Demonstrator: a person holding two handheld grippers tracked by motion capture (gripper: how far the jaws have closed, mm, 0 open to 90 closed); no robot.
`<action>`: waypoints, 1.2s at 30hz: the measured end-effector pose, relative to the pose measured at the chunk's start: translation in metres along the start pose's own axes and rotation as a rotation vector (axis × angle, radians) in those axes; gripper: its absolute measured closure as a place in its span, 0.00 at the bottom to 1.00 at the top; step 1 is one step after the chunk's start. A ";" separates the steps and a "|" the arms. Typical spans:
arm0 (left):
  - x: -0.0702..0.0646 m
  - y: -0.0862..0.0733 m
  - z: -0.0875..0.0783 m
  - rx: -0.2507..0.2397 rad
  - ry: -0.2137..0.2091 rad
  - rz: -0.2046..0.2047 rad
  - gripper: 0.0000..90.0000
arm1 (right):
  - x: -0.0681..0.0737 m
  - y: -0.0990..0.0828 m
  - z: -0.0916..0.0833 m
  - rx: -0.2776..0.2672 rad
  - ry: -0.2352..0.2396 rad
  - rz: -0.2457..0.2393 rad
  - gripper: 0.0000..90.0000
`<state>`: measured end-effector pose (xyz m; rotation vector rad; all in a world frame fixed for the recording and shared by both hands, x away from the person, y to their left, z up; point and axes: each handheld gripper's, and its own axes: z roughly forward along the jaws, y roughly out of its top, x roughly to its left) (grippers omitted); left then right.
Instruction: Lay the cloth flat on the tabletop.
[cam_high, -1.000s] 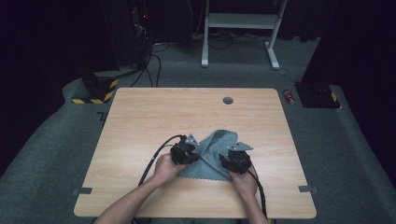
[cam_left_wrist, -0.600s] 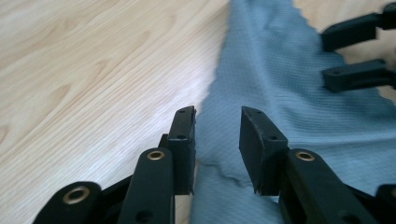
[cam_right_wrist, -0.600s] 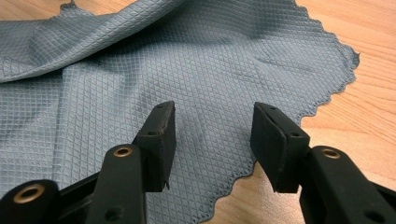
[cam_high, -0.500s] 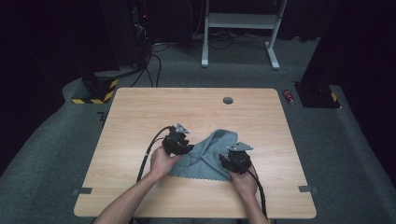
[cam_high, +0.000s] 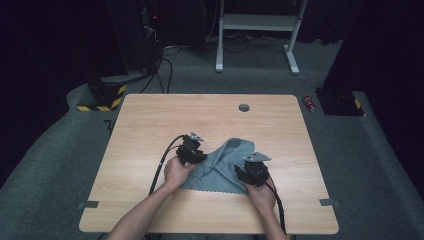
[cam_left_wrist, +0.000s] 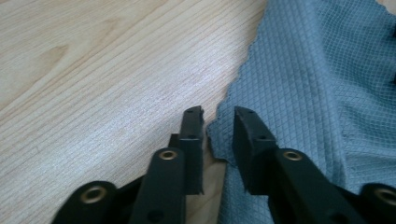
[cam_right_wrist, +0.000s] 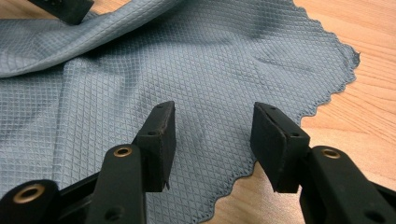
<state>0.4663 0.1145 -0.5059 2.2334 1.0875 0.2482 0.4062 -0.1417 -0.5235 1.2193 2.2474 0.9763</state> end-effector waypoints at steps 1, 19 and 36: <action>0.000 0.000 0.000 0.000 0.000 0.000 0.88 | 0.000 0.000 0.000 0.000 0.000 0.000 0.56; 0.013 0.010 -0.024 -0.063 0.055 0.028 1.00 | 0.000 0.000 0.000 -0.001 -0.001 0.000 0.56; 0.073 0.038 -0.035 -0.080 0.228 -0.023 1.00 | 0.000 0.000 0.001 -0.002 -0.002 -0.002 0.56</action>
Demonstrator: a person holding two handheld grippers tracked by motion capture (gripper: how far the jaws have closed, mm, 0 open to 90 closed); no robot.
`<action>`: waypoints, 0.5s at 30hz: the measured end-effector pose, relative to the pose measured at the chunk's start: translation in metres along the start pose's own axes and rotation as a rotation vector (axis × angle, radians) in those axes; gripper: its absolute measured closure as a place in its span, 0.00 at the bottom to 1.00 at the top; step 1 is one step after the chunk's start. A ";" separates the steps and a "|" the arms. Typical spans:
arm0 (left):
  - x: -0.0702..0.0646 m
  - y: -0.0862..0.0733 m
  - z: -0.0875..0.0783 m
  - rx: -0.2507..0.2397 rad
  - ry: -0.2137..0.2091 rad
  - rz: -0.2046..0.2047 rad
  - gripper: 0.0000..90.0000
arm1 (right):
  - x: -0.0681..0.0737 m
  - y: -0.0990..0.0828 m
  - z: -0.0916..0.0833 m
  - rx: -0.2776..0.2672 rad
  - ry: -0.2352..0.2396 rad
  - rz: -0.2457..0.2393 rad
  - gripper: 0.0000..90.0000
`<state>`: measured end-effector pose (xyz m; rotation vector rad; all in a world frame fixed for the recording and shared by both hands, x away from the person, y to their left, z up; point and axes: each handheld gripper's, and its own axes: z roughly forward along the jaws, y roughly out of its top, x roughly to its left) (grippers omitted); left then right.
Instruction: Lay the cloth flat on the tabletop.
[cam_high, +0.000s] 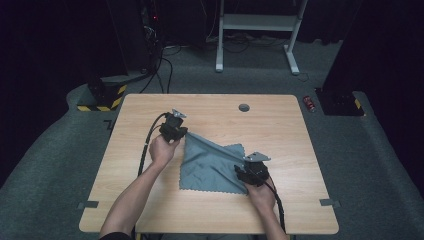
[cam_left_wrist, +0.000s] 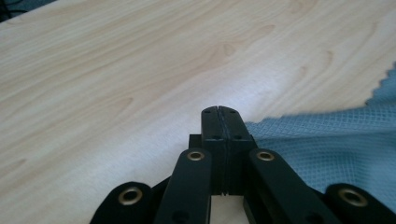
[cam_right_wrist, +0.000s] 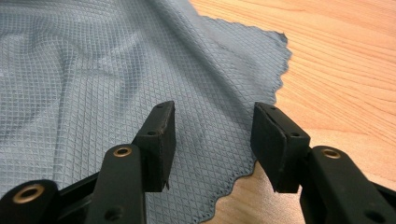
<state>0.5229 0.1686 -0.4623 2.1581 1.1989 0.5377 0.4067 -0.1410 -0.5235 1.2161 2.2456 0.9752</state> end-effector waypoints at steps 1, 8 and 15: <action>0.000 0.000 0.000 0.000 0.000 0.000 1.00 | 0.000 0.000 0.000 0.000 0.000 0.000 0.56; -0.007 0.009 0.027 0.037 0.020 -0.021 0.81 | 0.000 0.000 0.000 0.001 -0.001 -0.003 0.55; -0.039 -0.023 -0.001 -0.028 -0.068 0.055 0.66 | 0.000 0.000 0.000 0.001 -0.001 -0.003 0.55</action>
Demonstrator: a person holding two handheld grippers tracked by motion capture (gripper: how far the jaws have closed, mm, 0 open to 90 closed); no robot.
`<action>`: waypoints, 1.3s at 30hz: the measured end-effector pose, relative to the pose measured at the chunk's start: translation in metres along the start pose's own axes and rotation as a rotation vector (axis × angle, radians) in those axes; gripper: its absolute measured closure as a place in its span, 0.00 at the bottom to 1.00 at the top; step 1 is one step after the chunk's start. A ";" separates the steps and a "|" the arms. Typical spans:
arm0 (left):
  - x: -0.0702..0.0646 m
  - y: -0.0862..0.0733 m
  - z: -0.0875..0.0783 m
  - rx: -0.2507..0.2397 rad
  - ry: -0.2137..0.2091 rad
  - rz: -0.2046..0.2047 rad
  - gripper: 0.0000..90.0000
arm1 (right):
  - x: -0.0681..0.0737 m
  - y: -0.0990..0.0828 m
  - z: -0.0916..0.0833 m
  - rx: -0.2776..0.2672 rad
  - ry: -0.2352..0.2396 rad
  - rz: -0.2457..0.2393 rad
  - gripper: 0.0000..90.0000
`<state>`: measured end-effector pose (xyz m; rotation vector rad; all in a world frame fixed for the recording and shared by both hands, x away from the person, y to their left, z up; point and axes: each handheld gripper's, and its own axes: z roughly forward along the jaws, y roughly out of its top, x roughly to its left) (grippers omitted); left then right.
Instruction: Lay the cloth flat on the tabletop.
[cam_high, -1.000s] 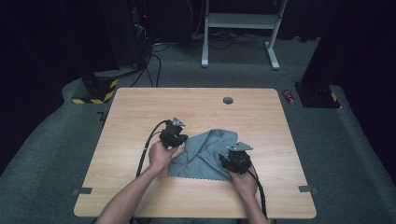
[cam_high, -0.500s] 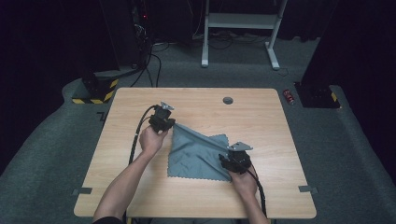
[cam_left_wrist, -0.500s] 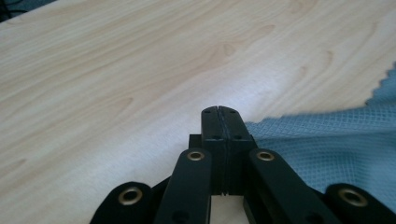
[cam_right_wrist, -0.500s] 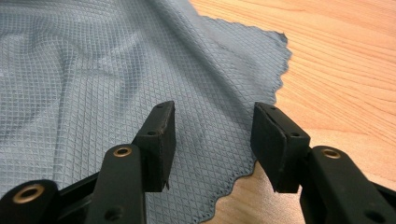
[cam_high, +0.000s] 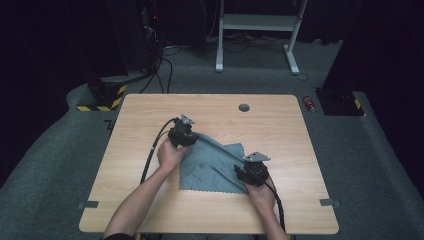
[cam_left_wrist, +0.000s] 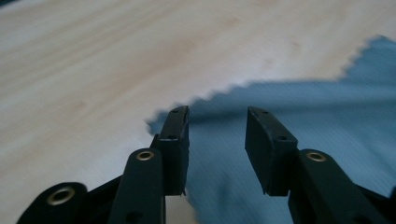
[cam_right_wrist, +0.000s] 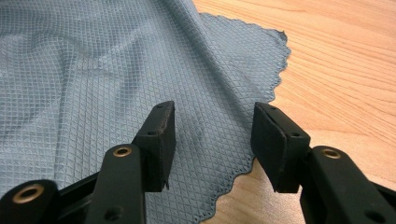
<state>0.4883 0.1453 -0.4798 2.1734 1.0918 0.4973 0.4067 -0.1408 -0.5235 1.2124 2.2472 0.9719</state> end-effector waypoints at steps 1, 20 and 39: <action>-0.005 -0.007 -0.007 -0.001 -0.018 0.005 0.65 | 0.000 0.000 0.000 0.000 0.001 0.002 0.55; -0.051 -0.107 -0.061 0.025 -0.124 0.025 0.68 | 0.015 0.009 -0.012 0.135 0.093 -0.118 0.99; -0.062 -0.115 -0.062 -0.028 -0.101 0.048 0.78 | 0.015 0.005 -0.042 0.105 0.080 -0.124 0.86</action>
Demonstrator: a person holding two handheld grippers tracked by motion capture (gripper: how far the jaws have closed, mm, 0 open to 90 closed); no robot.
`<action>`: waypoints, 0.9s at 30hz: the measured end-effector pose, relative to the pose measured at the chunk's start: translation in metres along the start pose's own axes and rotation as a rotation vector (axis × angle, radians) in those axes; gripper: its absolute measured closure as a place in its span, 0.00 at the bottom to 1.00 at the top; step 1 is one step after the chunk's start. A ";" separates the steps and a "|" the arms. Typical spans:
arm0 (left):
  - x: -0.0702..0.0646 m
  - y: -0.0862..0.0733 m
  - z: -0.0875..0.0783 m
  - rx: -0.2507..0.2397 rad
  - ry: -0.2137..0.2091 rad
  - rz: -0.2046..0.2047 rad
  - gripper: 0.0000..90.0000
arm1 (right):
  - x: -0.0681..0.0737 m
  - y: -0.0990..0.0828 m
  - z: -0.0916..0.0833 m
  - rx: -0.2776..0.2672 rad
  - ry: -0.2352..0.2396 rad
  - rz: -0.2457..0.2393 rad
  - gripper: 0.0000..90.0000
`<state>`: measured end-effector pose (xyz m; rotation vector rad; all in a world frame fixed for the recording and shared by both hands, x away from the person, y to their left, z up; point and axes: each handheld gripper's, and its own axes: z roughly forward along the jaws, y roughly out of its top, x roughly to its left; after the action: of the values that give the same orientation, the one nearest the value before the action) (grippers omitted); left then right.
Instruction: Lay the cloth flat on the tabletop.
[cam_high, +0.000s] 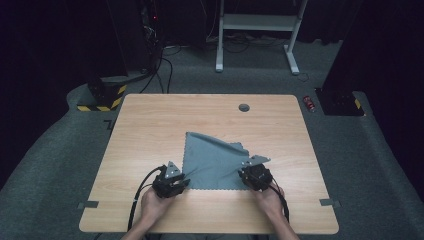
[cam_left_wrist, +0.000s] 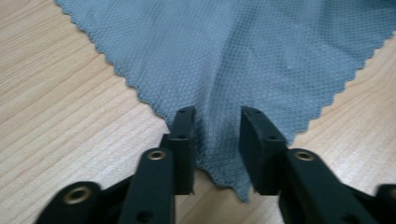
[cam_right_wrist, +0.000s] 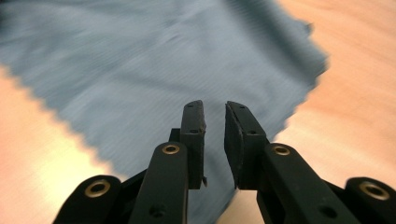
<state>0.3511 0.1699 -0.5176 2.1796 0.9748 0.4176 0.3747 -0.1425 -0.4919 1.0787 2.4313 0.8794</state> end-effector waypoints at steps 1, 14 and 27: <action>0.000 0.000 0.000 0.000 0.000 0.000 0.81 | 0.000 0.000 0.000 0.000 0.000 0.000 0.86; -0.005 -0.007 -0.012 0.039 -0.038 0.046 0.97 | 0.025 -0.034 -0.007 0.017 0.057 -0.036 0.97; -0.010 -0.019 -0.029 0.022 -0.032 0.017 0.68 | 0.039 -0.038 -0.024 0.020 0.078 -0.066 0.81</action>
<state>0.3186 0.1848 -0.5104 2.2091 0.9483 0.3799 0.3160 -0.1423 -0.5010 0.9823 2.5294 0.8932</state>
